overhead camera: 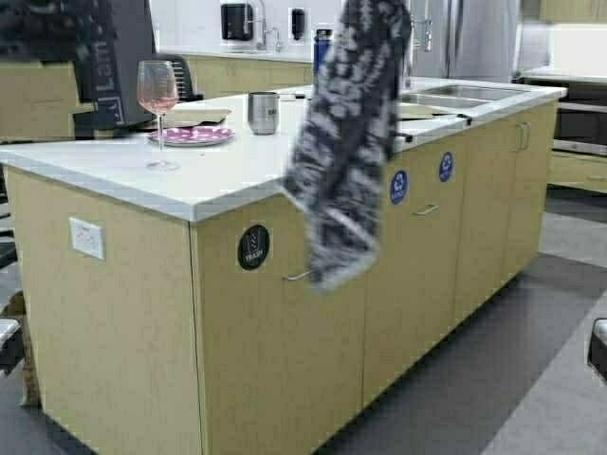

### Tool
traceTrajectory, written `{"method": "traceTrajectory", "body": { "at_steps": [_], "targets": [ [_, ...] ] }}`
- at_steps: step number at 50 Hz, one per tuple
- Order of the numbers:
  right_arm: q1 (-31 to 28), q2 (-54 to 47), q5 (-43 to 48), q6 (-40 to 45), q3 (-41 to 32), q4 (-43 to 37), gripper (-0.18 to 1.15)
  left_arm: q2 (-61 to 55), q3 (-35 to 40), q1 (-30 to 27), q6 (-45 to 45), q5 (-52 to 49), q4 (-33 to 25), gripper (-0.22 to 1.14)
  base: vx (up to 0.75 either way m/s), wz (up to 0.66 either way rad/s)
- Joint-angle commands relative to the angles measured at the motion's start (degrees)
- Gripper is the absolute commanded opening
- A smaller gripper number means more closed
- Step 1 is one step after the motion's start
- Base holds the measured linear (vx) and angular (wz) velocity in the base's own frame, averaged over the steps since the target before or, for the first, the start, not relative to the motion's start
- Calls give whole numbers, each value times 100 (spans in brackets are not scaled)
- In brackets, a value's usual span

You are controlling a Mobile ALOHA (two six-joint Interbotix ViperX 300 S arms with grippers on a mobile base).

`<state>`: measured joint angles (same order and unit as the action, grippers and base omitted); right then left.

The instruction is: Get the cloth and wipe up the spill under the wine glass

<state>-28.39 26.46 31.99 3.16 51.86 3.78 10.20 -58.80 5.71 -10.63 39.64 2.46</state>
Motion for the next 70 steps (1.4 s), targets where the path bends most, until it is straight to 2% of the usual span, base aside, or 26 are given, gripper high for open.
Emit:
{"method": "traceTrajectory", "body": {
  "at_steps": [1, 15, 30, 38, 49, 62, 70],
  "targets": [
    [9, 35, 158, -9, -26, -9, 7, -387, 123, 220, 0, 264, 9, 3, 23, 8],
    [9, -18, 264, 0, -62, -9, 7, -1310, 193, 589, 53, 1160, 123, 3, 22, 7],
    [0, -18, 272, 9, -35, -18, 7, -2074, 369, 721, 62, 2435, 325, 7, 23, 15],
    [0, -9, 272, 0, -44, -18, 7, -2408, 510, 800, 44, 2742, 738, 22, 24, 22],
    [0, -9, 272, 0, -79, -18, 7, -2795, 694, 888, 62, 2918, 861, 51, 24, 18],
    [0, -26, 272, 0, -105, -9, 7, -3155, 896, 888, 141, 3182, 1011, 97, 23, 8],
    [0, -79, 272, 0, -88, -9, 7, -3357, 932, 896, 475, 3217, 1081, 100, 21, 5]
  ]
}}
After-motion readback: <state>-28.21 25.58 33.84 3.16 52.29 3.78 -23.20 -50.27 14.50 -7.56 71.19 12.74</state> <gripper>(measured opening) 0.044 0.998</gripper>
